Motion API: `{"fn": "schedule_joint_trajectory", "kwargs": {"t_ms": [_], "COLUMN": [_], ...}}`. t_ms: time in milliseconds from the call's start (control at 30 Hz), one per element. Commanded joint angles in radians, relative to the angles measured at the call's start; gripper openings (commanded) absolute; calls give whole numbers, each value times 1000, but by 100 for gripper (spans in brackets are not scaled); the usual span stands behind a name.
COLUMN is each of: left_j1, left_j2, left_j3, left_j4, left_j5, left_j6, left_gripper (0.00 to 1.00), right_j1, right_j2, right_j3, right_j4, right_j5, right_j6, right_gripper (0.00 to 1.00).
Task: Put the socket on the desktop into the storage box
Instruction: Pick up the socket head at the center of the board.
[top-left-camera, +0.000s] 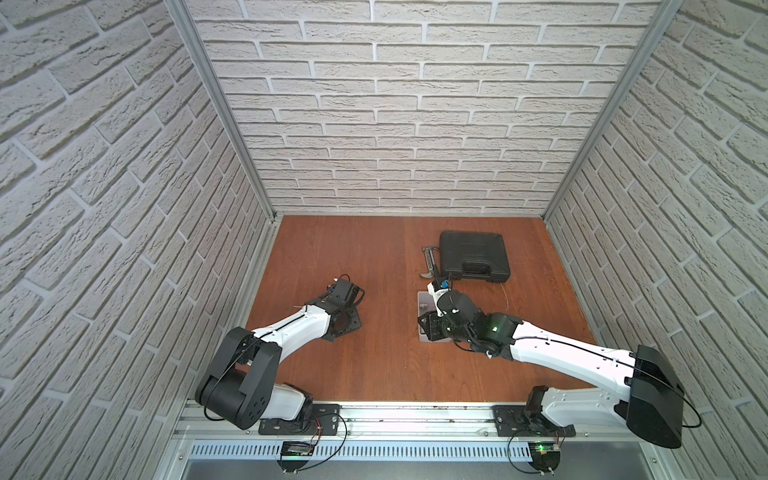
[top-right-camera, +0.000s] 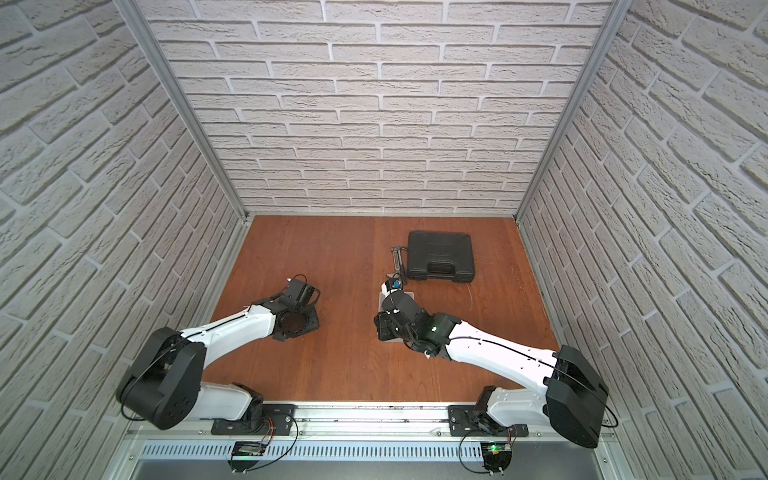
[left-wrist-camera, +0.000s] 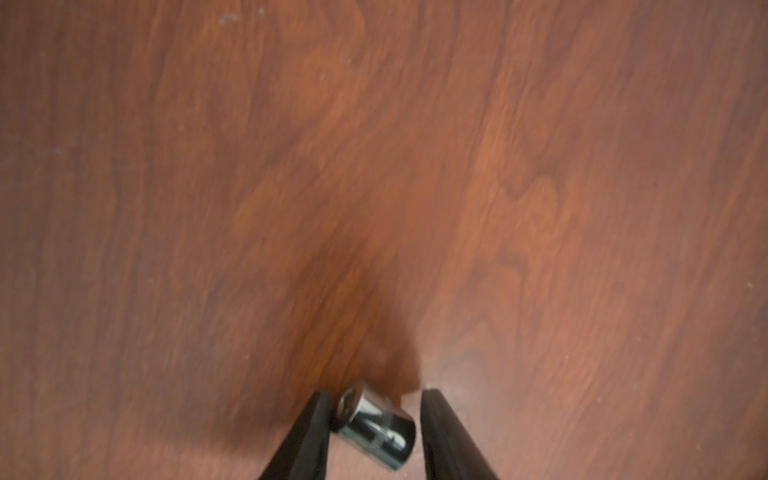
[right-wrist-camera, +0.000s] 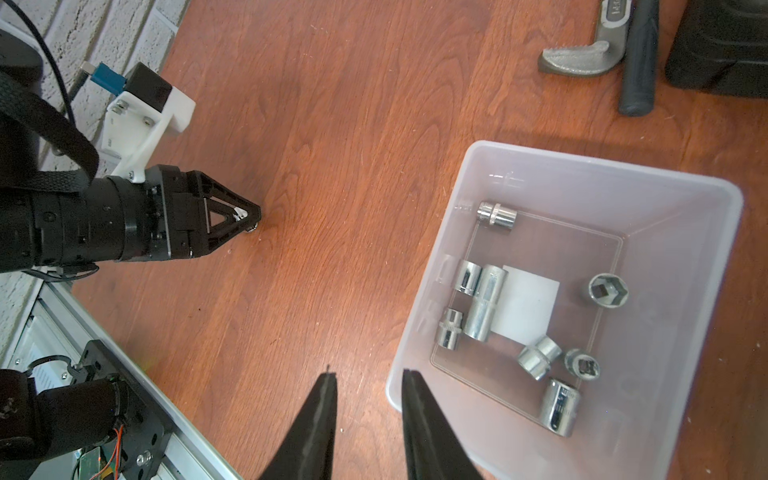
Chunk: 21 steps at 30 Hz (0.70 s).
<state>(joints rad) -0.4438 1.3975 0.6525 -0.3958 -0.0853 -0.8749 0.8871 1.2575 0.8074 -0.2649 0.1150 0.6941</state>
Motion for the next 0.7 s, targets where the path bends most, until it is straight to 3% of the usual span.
{"fn": "schedule_joint_trajectory", "kwargs": {"t_ms": [0,367,667], "left_j1": [-4,-9,-11], "left_j2": [24,37,78], "left_j3": [23,40,65], "left_j4": [-15,-20,-23], "left_j5": [-8,-1,6], "left_j6": [0,4,15], "left_gripper": [41,40,30], "right_j1": [1,-2,-7], "right_j2": [-30,-42,-52], "right_j3": [-14,-23,-31], "right_j4": [33,30,27], "right_j5": [20,25,28], "right_j6": [-10,-8,-7], "right_gripper": [33,33,32]}}
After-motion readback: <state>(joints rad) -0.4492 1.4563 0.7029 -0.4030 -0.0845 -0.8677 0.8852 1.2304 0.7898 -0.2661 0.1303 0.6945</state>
